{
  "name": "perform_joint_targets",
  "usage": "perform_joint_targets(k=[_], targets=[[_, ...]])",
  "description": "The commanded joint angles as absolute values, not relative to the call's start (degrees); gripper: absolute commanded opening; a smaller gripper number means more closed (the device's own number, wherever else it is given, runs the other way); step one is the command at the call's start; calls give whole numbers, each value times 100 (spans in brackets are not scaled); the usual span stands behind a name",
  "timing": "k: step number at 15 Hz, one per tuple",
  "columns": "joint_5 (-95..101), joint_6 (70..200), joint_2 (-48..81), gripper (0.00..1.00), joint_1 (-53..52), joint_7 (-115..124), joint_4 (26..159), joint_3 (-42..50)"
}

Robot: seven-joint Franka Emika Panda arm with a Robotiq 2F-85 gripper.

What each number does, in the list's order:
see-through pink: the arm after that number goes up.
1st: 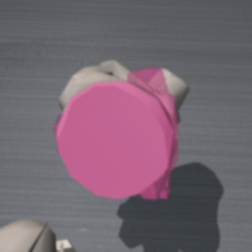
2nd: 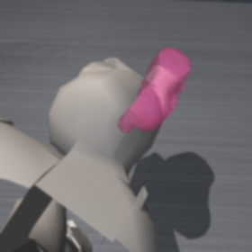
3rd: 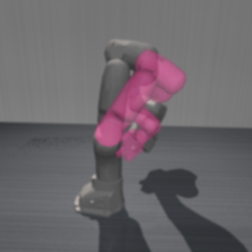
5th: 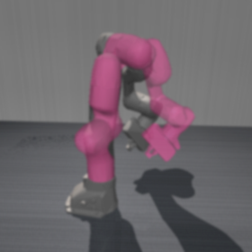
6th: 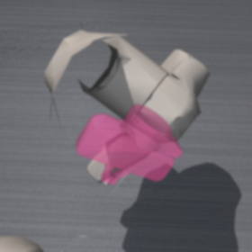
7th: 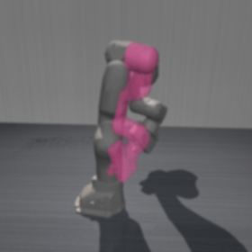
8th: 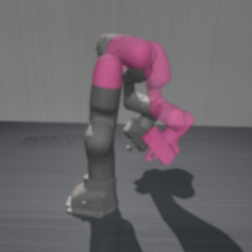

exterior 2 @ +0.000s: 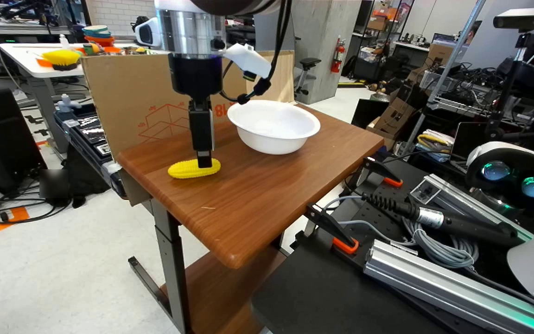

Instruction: Pick up the corn toy and put it in the bowl

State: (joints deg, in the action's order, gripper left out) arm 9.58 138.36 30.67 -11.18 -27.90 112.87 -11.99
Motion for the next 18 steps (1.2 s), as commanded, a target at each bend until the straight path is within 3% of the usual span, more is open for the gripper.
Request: perform_joint_targets(k=[1, 9, 10, 12, 18], targets=[[1193, 13641, 3450, 100, -1261, -2627, 10799, -1210], [1287, 13487, 3738, 100, -1372, -2515, 10590, -1175], [1297, 13457, 3751, 77, -1372, -2503, 10570, -1181], [1318, 13434, 3751, 68, -1378, -2488, 10563, -1177], [1407, 13430, 3712, 20, -1397, -2432, 10534, -1171]])
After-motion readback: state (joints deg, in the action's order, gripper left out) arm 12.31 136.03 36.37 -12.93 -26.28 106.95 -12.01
